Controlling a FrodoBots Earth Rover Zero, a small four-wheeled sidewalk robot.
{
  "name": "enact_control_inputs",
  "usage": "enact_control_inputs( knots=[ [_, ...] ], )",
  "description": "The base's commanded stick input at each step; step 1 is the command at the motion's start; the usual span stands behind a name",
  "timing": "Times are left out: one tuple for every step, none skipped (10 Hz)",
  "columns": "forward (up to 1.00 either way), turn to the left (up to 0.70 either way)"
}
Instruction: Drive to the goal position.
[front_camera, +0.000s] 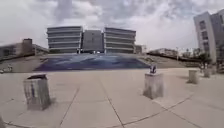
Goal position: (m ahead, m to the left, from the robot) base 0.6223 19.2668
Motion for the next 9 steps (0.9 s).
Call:
enact_control_inputs(
  knots=[
    [0.70, 0.07],
    [0.70, 0.25],
    [0.70, 0.34],
    [0.70, 0.34],
    [0.70, 0.18],
    [0.70, 0.04],
    [0.70, 0.16],
    [0.70, 0.33],
    [0.70, 0.22]
  ],
)
